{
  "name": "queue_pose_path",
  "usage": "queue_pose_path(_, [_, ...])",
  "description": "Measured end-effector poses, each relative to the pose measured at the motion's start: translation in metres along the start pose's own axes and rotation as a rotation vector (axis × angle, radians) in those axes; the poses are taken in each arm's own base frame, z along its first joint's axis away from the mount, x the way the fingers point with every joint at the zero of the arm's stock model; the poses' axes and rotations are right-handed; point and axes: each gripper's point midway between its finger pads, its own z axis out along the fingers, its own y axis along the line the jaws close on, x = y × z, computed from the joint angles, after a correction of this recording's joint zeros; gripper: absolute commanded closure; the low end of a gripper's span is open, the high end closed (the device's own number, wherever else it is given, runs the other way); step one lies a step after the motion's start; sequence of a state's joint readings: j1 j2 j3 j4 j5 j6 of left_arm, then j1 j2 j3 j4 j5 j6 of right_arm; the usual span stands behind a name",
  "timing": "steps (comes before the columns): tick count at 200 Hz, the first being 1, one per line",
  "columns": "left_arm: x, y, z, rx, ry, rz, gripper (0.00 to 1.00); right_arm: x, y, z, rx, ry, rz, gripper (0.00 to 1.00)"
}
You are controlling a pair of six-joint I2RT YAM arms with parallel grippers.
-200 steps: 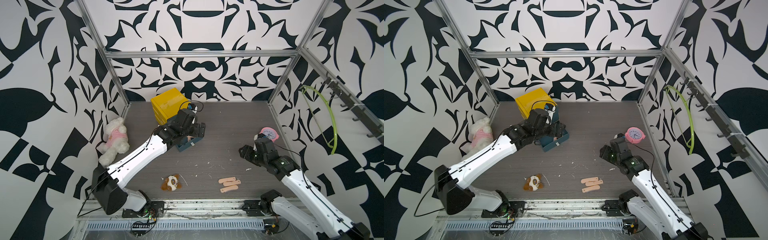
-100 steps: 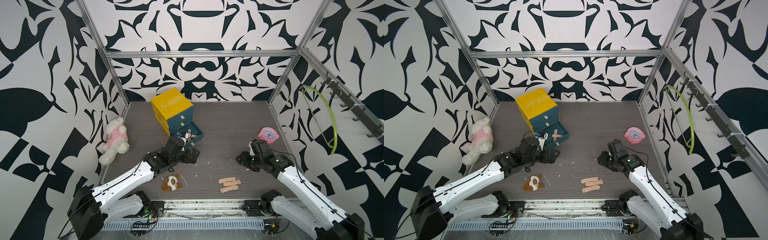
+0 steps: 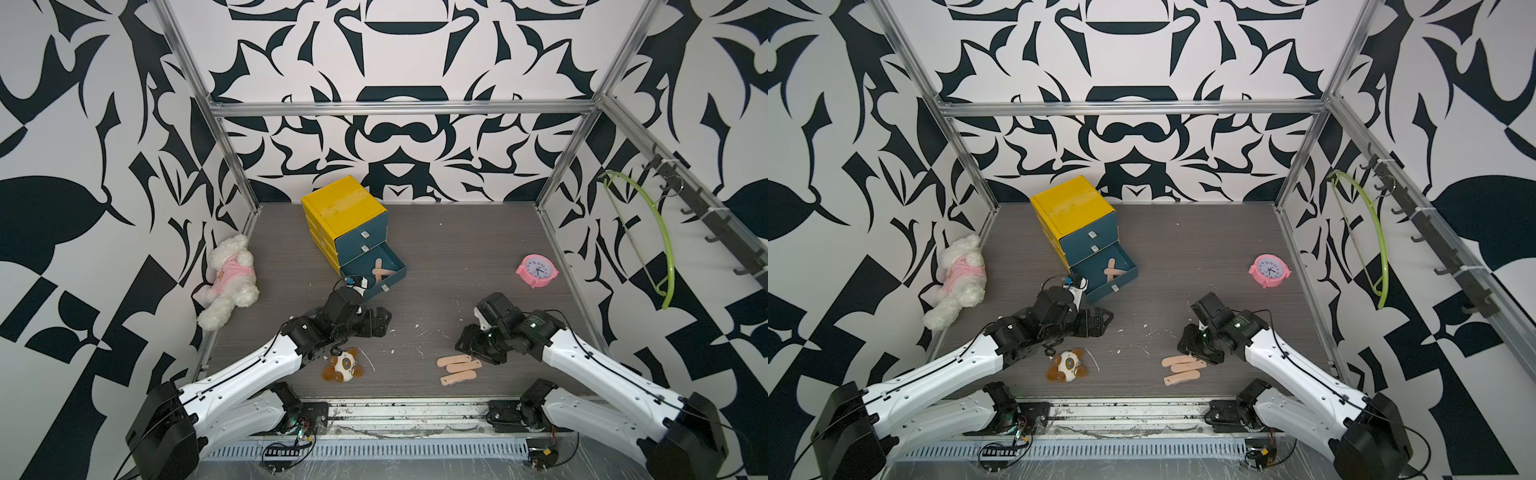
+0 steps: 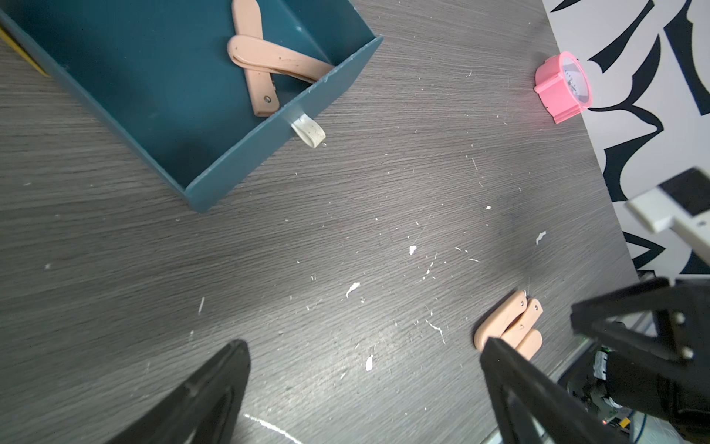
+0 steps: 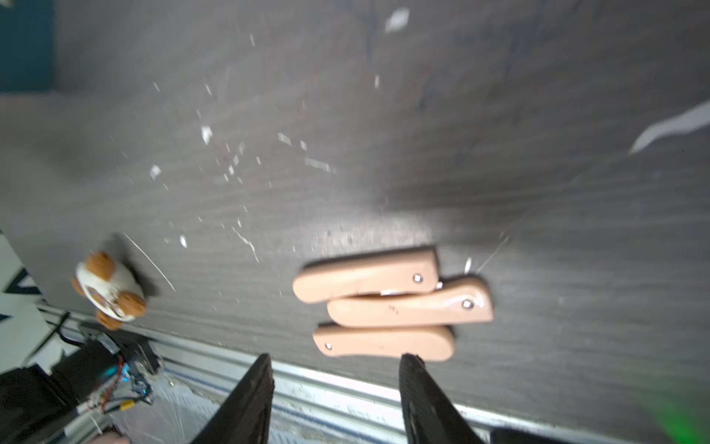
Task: Place the fruit knives into the drawer by color
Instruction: Adjust the fruit knife at the center of the board.
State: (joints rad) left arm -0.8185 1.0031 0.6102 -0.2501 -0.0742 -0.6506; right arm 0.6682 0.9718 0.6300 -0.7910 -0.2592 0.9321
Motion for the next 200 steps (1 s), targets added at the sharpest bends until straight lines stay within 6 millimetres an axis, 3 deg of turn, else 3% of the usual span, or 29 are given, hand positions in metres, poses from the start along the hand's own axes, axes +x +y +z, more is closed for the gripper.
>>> queue_pose_path(53, [0.005, 0.004, 0.003, -0.002, 0.003, 0.002, 0.01, 0.033, -0.016, 0.018, 0.082, 0.095, 0.007, 0.42])
queue_pose_path(86, [0.007, 0.006, 0.004, -0.006, 0.007, 0.006, 0.01, 0.042, -0.023, 0.030, 0.136, 0.124, 0.023, 0.41])
queue_pose_path(142, [0.006, 0.007, 0.004, -0.013, -0.001, 0.023, 0.01, 0.031, -0.022, 0.046, 0.183, 0.105, 0.039, 0.39])
queue_pose_path(171, [0.003, 0.006, 0.001, -0.013, -0.015, 0.032, 0.01, 0.018, -0.005, 0.052, 0.165, 0.085, -0.005, 0.39])
queue_pose_path(200, [0.001, 0.008, -0.003, -0.022, -0.027, 0.042, 0.01, -0.007, 0.021, 0.062, 0.134, 0.034, -0.085, 0.41])
